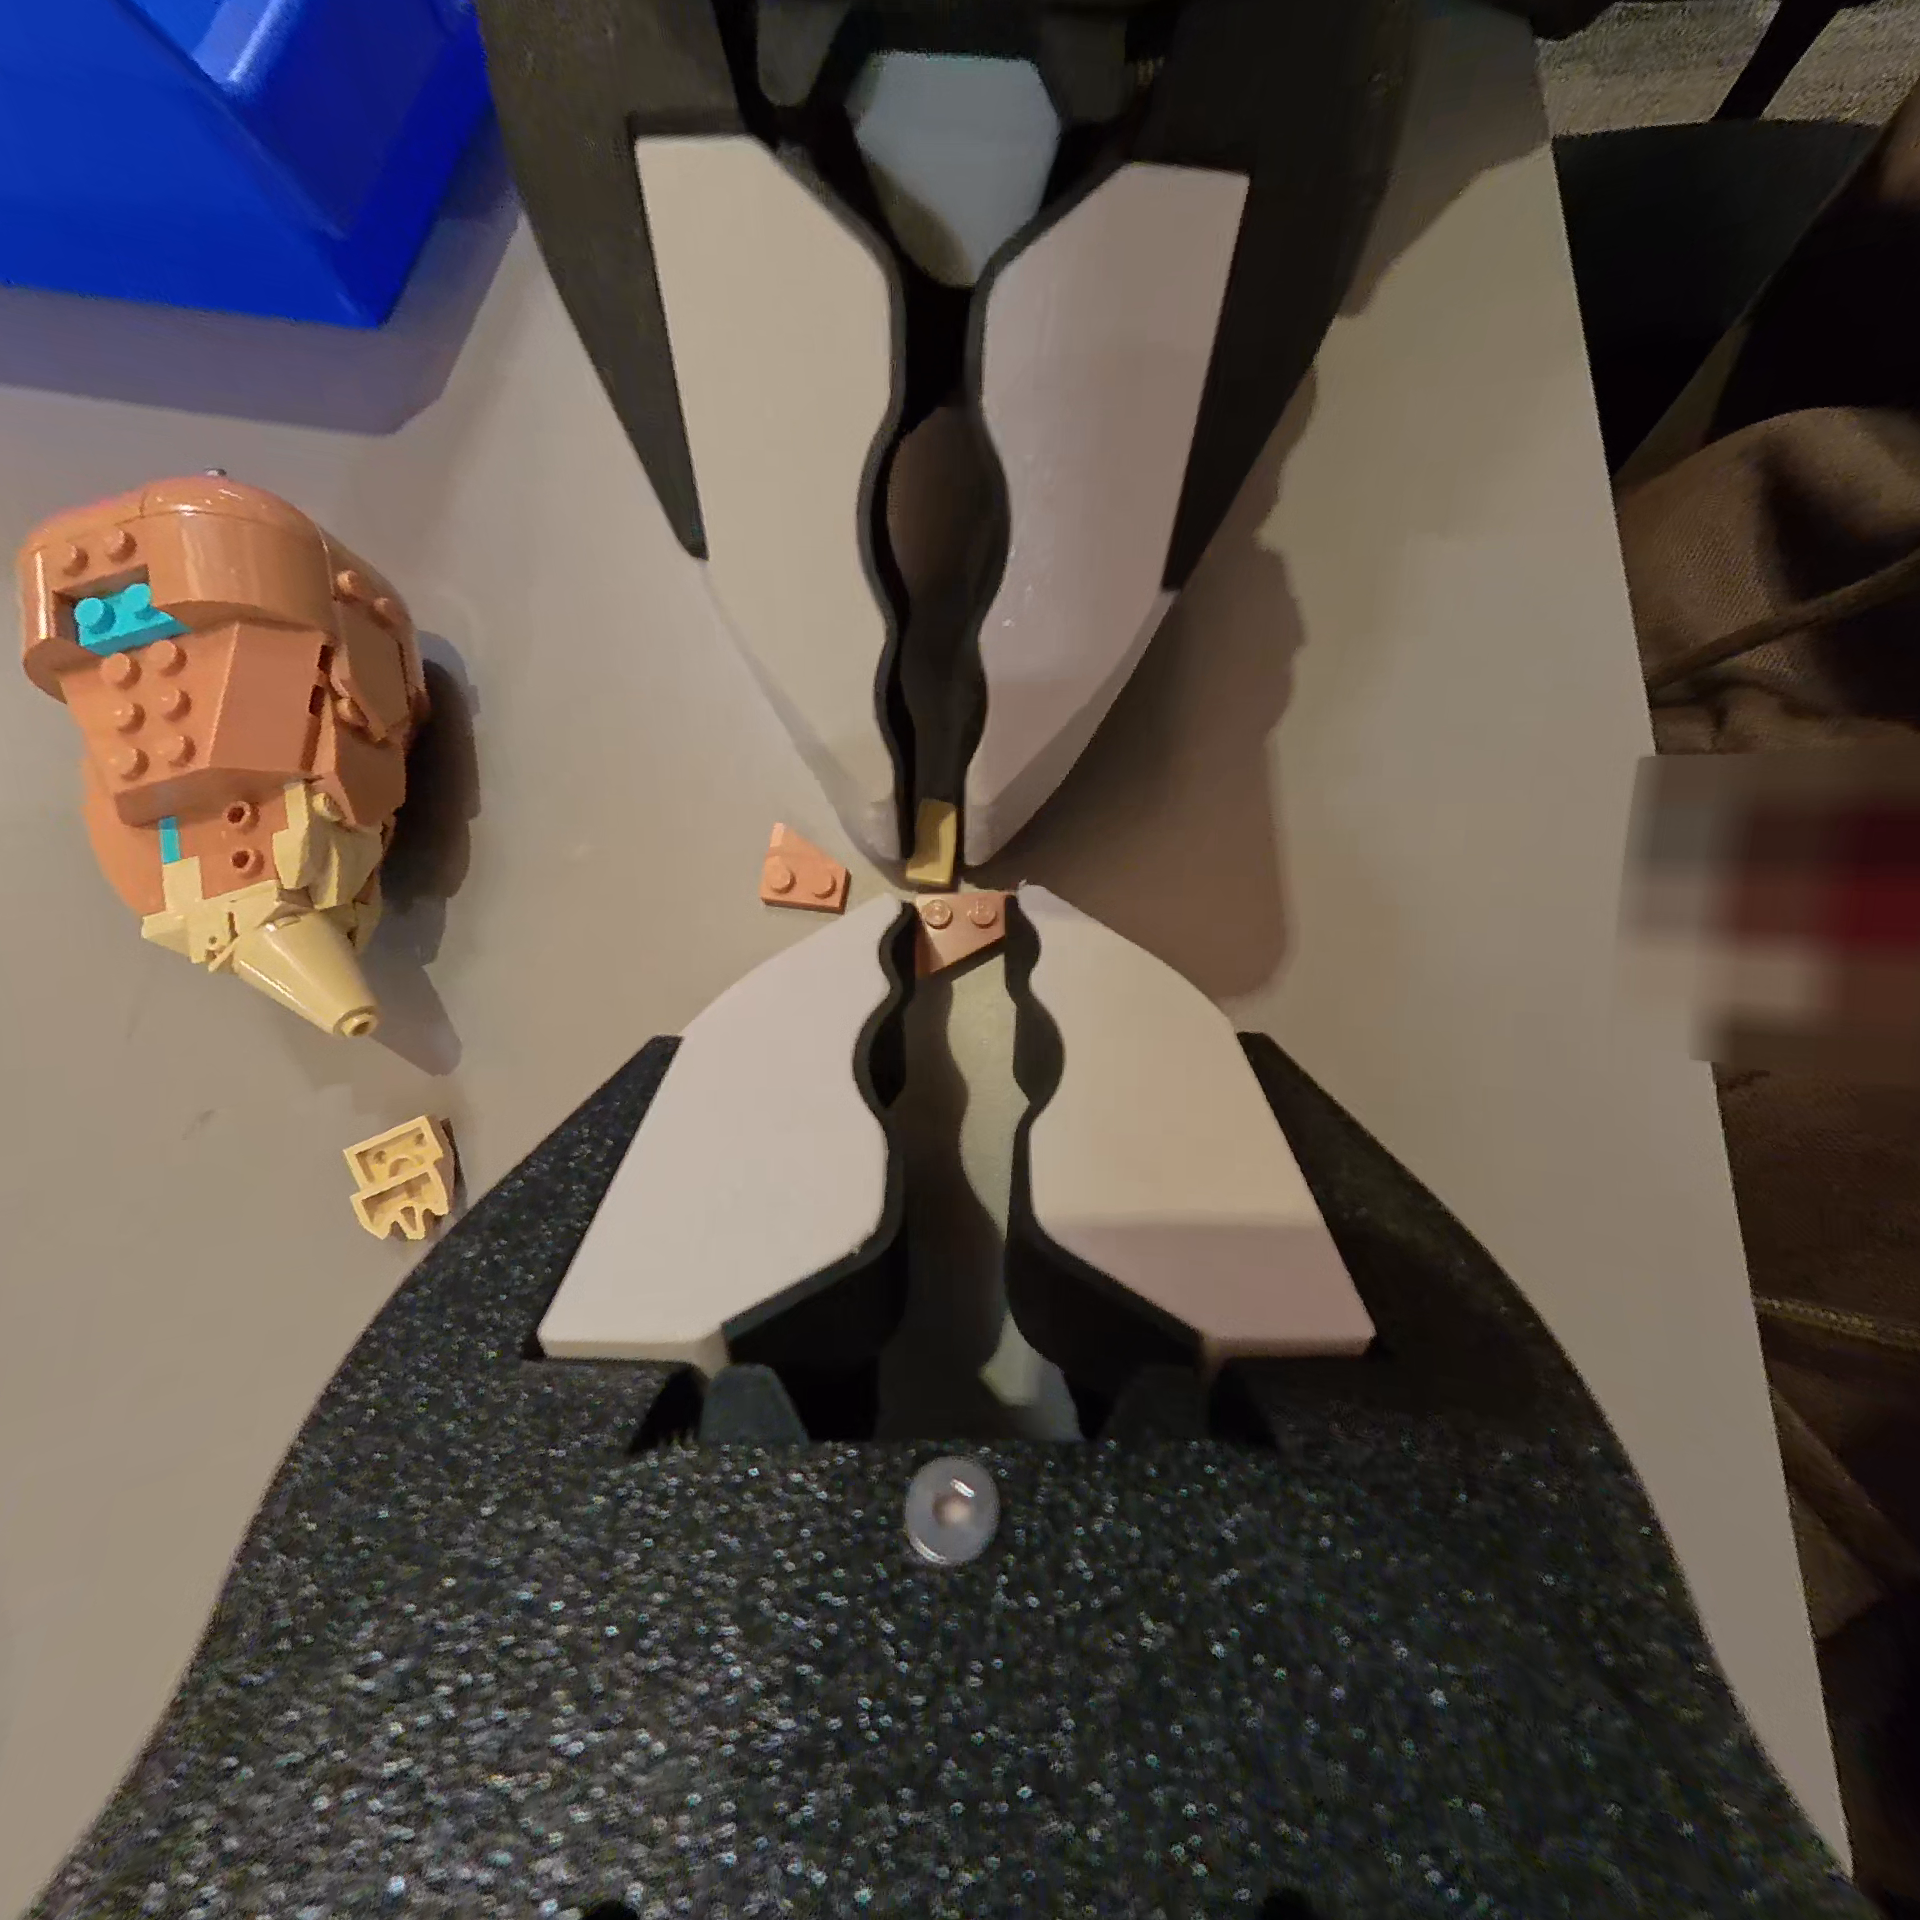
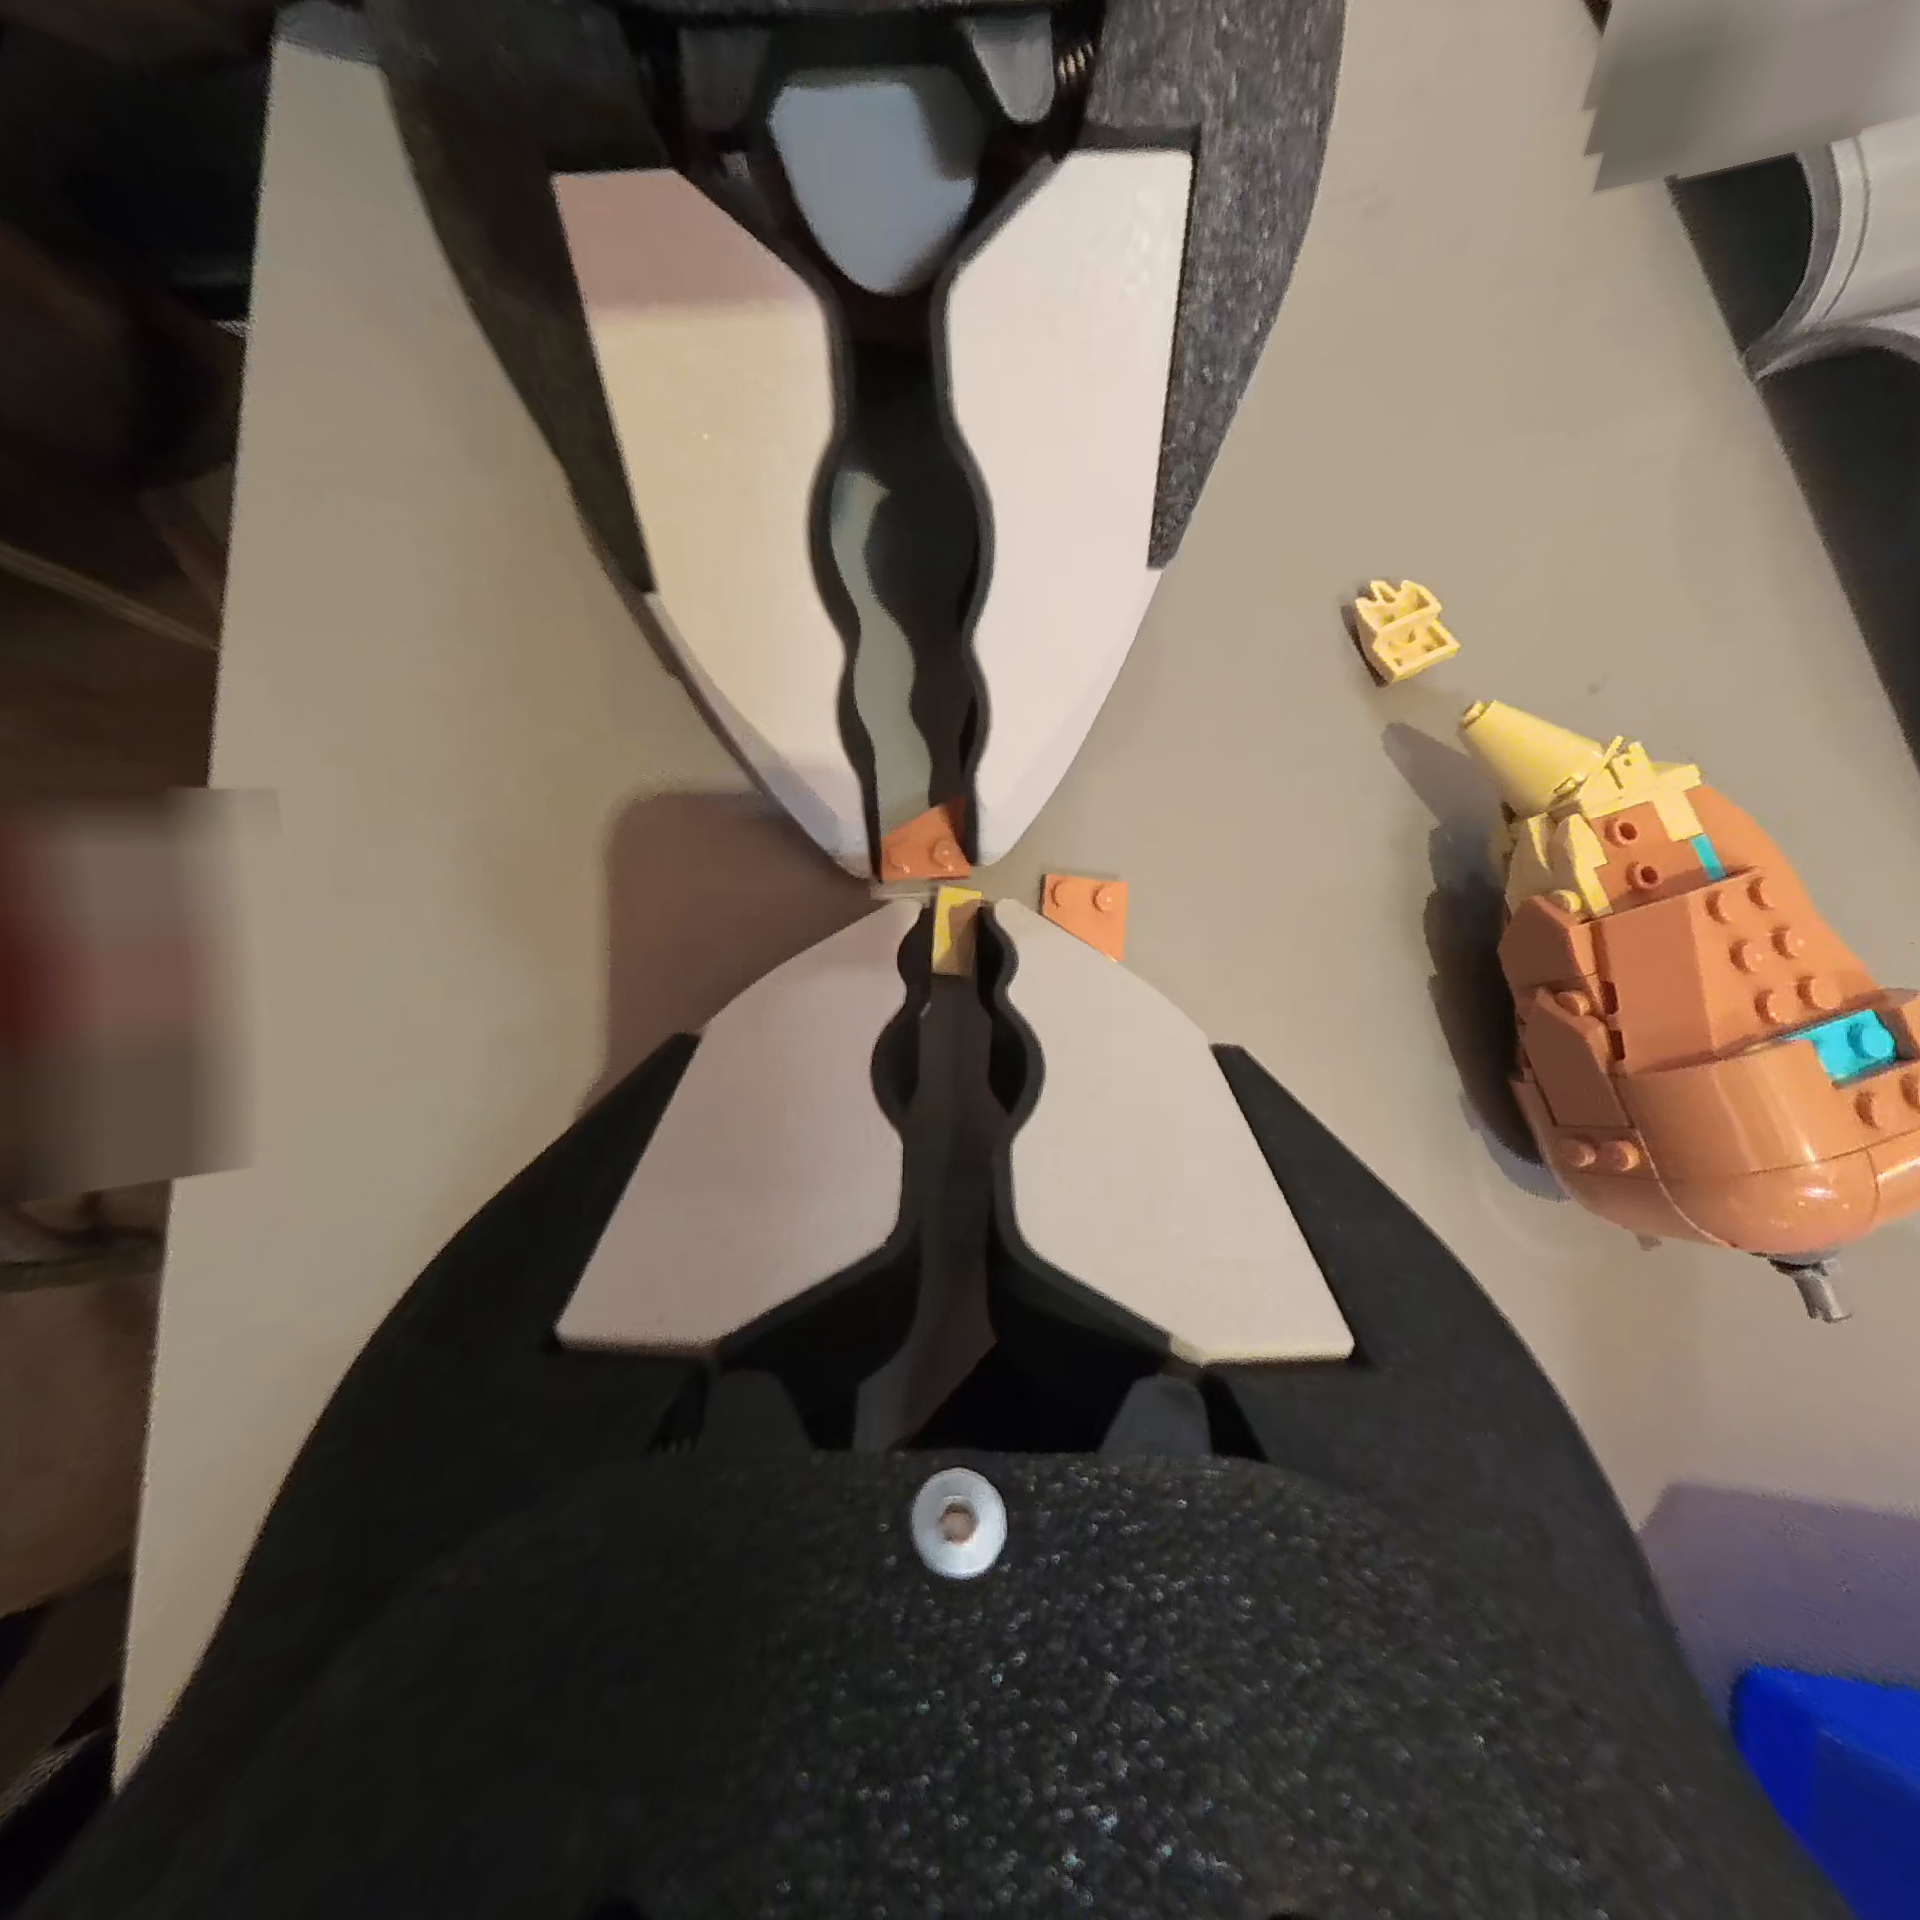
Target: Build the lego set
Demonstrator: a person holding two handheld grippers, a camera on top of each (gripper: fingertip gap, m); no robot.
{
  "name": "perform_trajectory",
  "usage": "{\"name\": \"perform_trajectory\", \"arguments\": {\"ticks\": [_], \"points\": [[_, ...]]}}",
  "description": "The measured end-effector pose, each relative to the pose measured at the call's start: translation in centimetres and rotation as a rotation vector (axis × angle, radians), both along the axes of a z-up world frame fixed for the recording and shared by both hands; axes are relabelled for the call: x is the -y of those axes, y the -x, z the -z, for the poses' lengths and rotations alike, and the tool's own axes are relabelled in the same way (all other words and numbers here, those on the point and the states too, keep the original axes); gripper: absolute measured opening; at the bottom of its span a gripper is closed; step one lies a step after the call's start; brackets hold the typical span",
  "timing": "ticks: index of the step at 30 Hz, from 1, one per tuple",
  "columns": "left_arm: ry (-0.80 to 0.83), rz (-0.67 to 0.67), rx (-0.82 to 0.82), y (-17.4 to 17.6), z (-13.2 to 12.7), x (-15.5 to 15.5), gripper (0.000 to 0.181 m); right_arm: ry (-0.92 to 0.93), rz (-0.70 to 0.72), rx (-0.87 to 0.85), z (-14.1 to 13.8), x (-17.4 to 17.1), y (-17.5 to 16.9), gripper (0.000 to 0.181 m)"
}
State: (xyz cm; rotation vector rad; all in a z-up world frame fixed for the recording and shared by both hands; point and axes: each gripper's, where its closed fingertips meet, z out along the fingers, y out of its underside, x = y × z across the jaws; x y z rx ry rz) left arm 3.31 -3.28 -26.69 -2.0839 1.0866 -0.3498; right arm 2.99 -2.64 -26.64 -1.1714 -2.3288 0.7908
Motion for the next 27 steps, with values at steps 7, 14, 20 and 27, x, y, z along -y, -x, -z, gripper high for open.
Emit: {"name": "perform_trajectory", "arguments": {"ticks": [7, 14, 20, 27], "points": [[-0.002, 0.002, 0.011, -0.11, -0.12, -0.07, 0.016, -0.014, -0.026, -0.064, -0.72, 0.3, 0.11, 0.008], [-0.004, -0.004, 0.011, -0.09, -0.15, -0.12, 0.016, -0.027, -0.034, -0.066, -0.63, 0.46, 0.22, 0.008], [-0.005, -0.008, 0.013, -0.11, -0.17, -0.2, 0.016, -0.033, -0.031, -0.063, -0.46, 0.44, 0.17, 0.008], [-0.006, -0.01, 0.004, -0.11, -0.08, -0.2, 0.016, -0.037, -0.03, -0.067, -0.5, 0.42, 0.11, 0.008]]}}
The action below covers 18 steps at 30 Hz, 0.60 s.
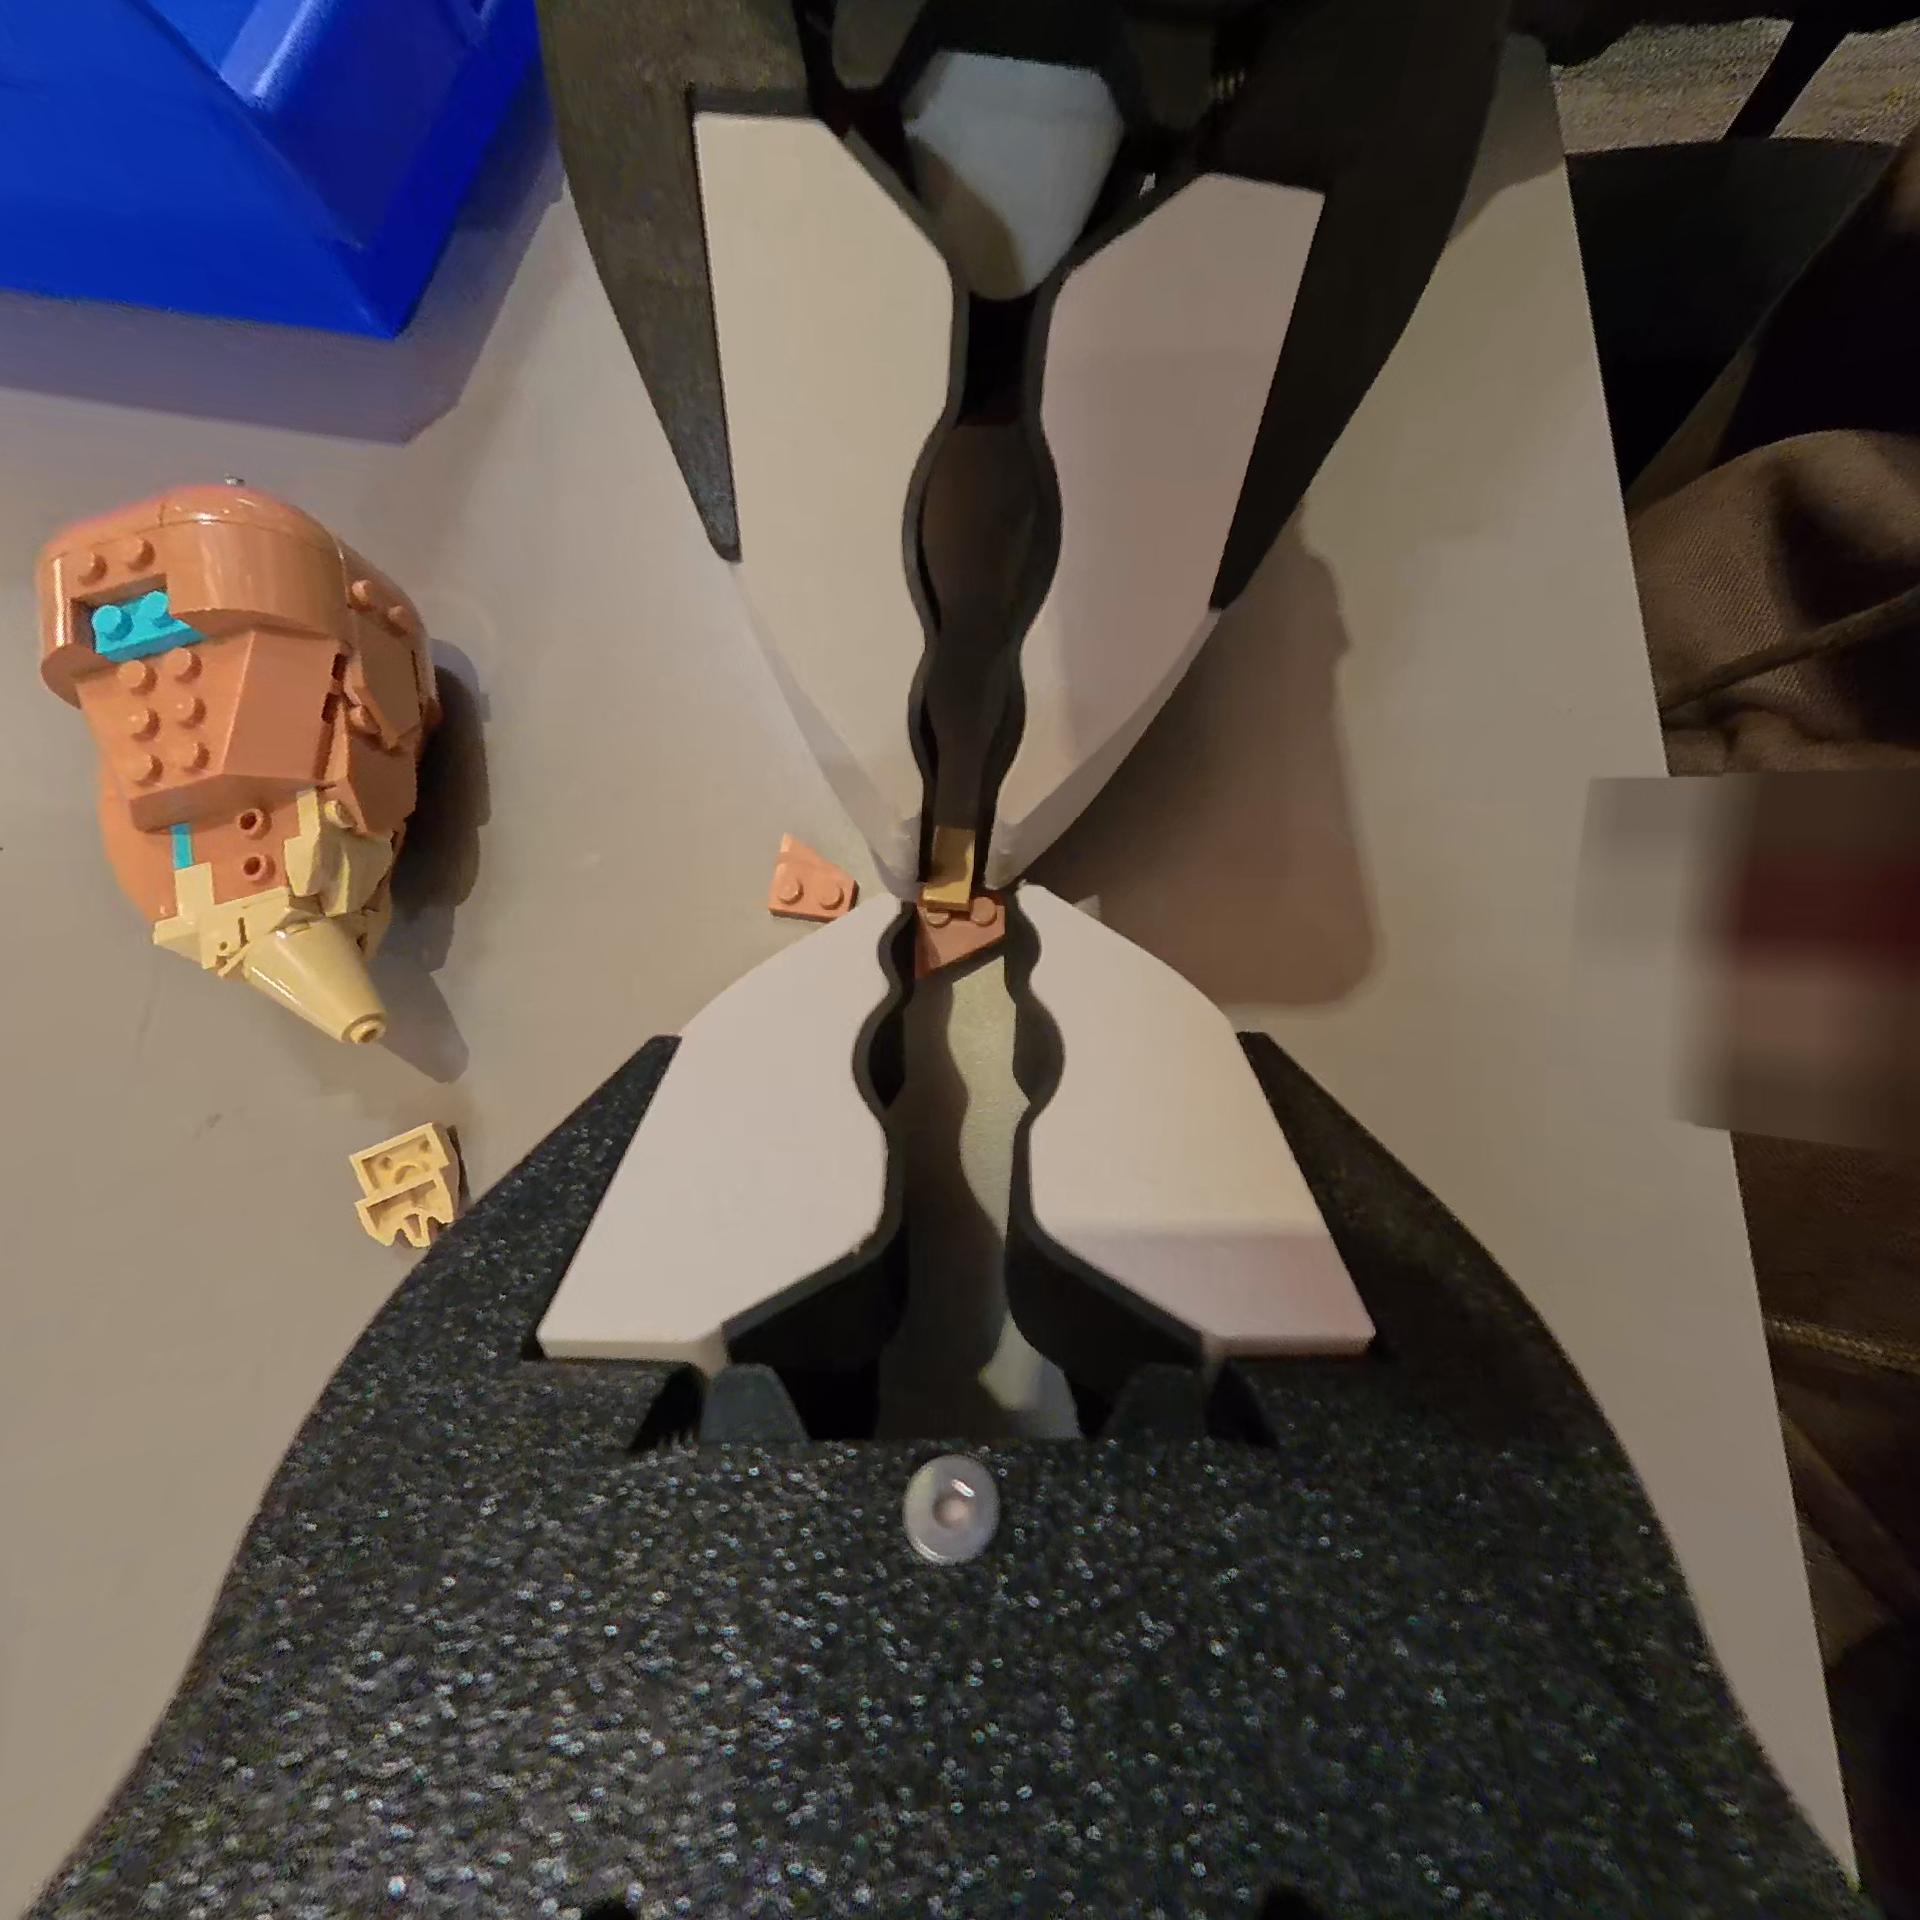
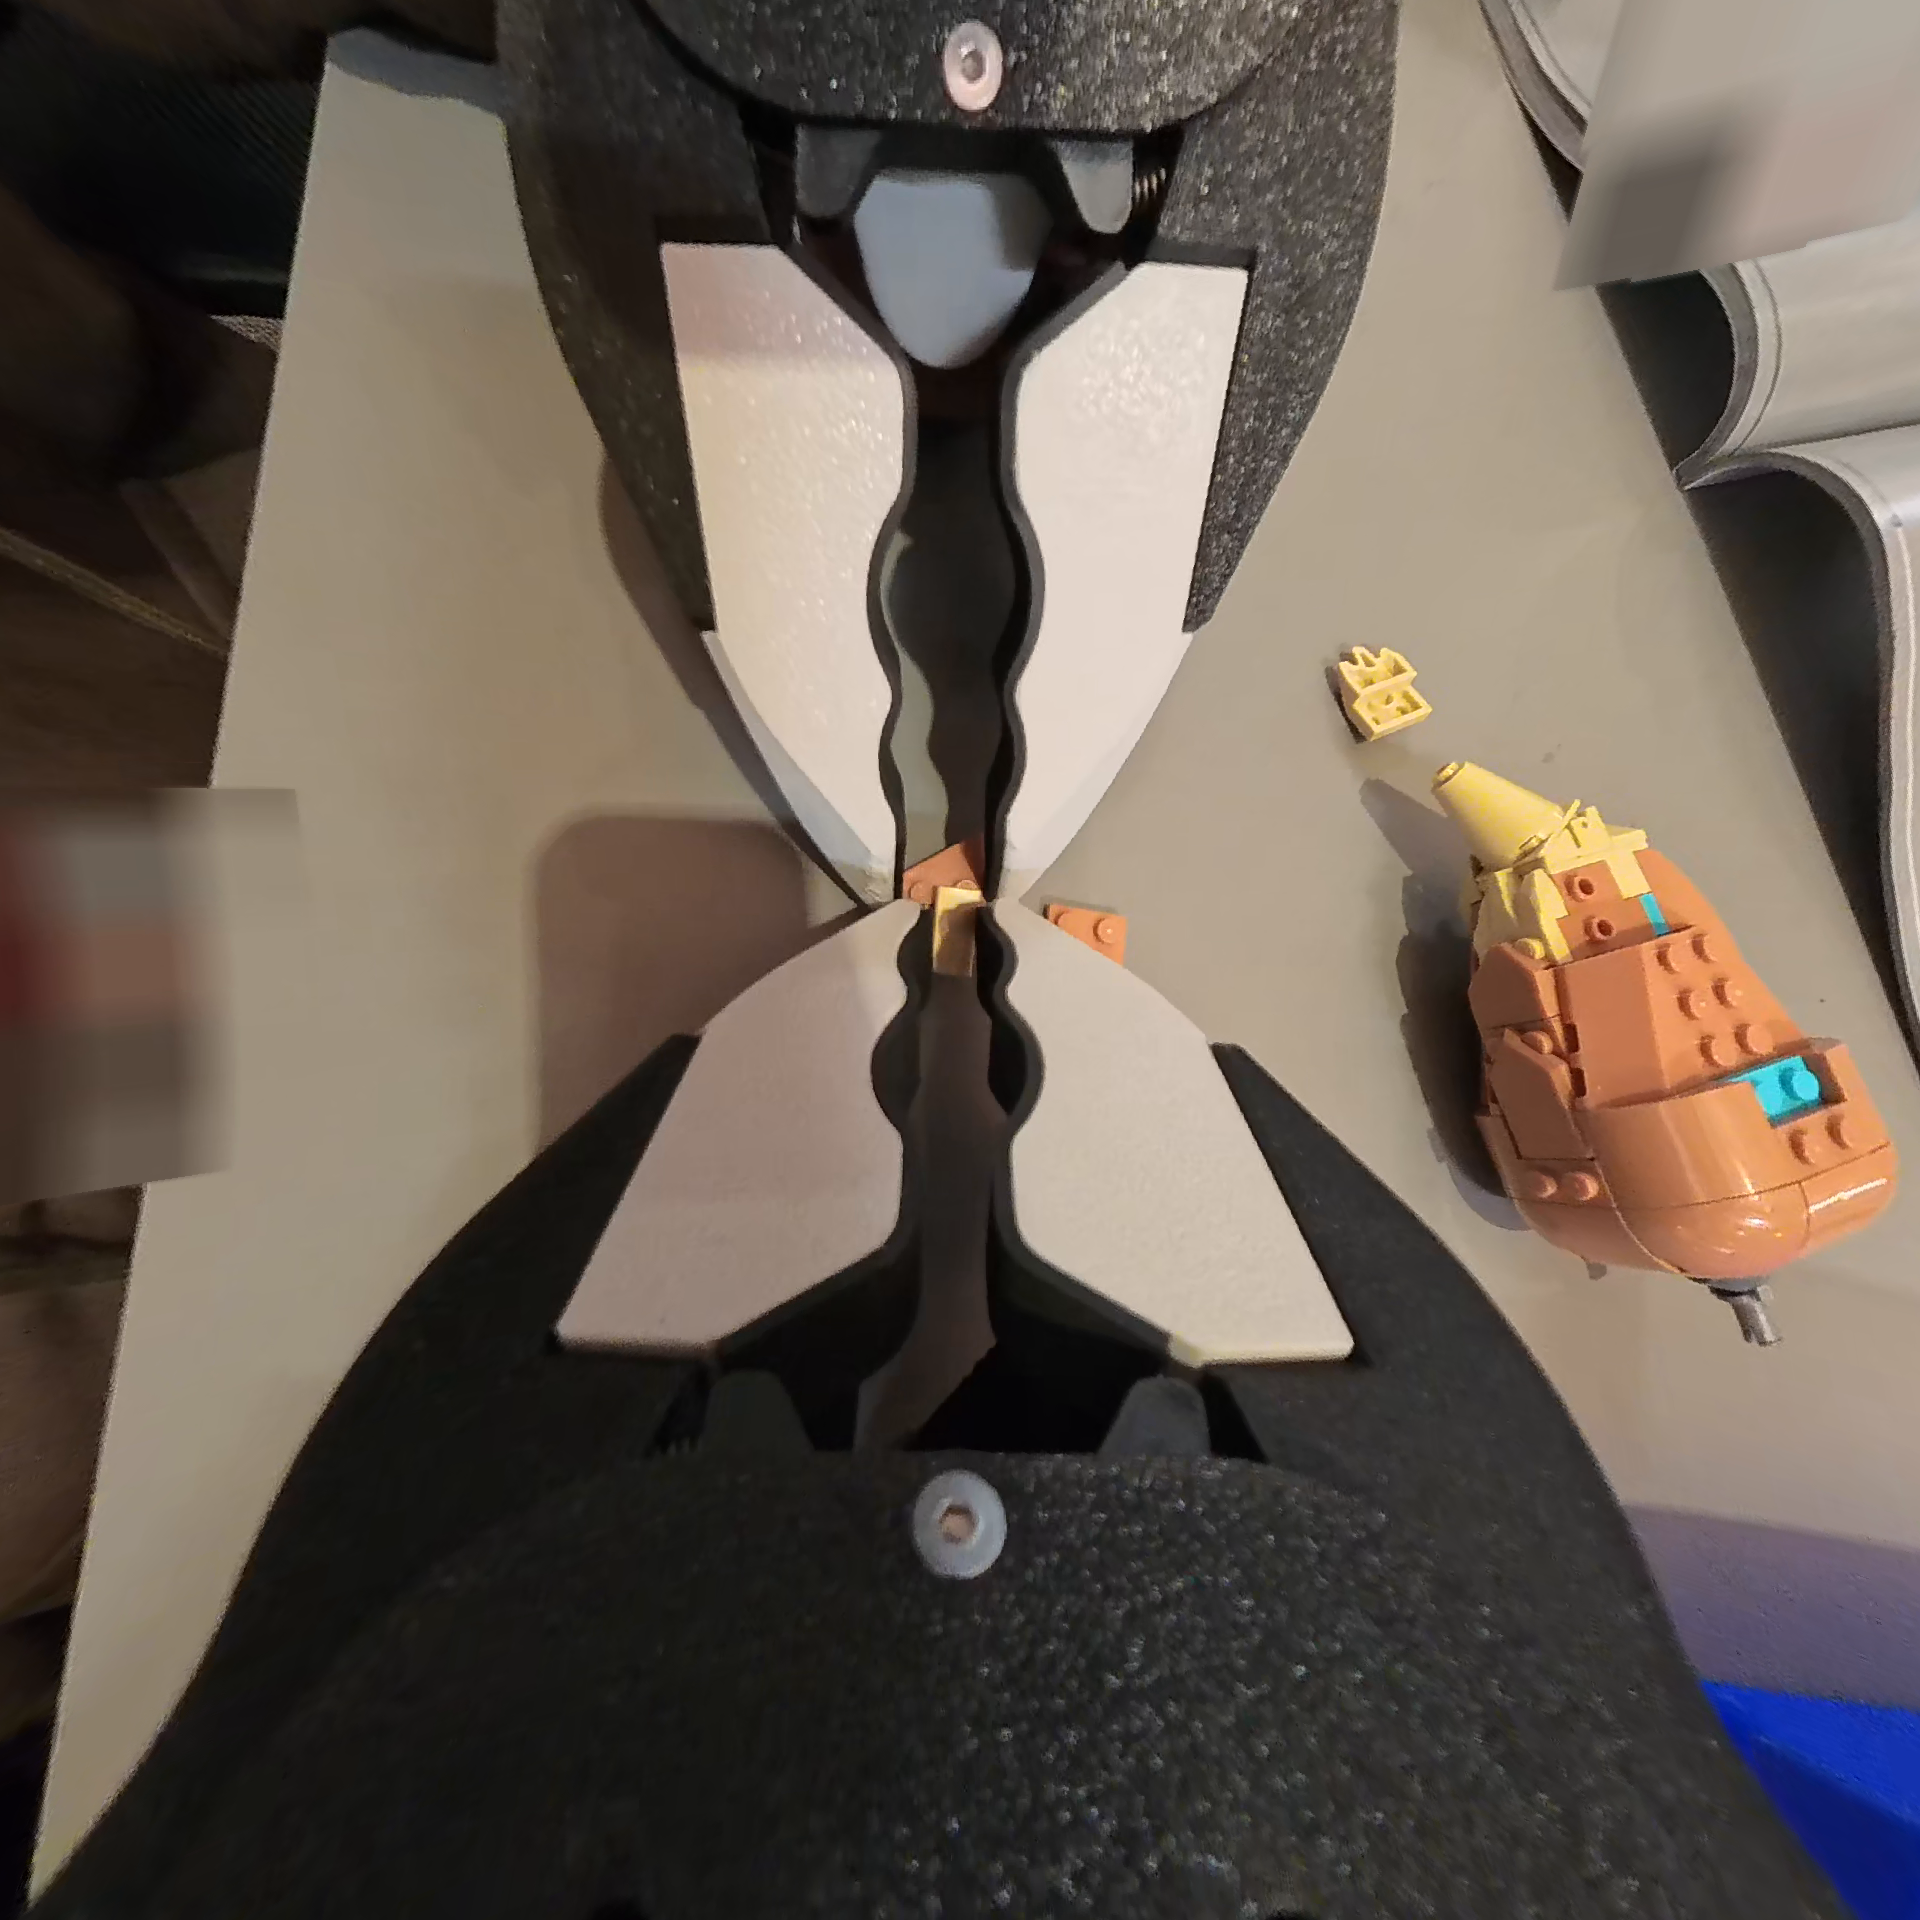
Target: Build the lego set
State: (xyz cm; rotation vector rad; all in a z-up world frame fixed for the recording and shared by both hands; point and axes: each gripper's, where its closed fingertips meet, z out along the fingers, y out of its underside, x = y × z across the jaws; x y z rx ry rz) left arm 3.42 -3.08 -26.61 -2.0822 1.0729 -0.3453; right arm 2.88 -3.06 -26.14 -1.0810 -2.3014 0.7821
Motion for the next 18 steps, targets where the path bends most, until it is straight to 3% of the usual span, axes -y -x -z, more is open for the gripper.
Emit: {"name": "perform_trajectory", "arguments": {"ticks": [18], "points": [[-0.01, 0.023, -0.012, -0.66, -0.12, -0.18, 0.016, -0.018, -0.017, -0.019, -0.21, -0.04, -0.34, 0.008]]}}
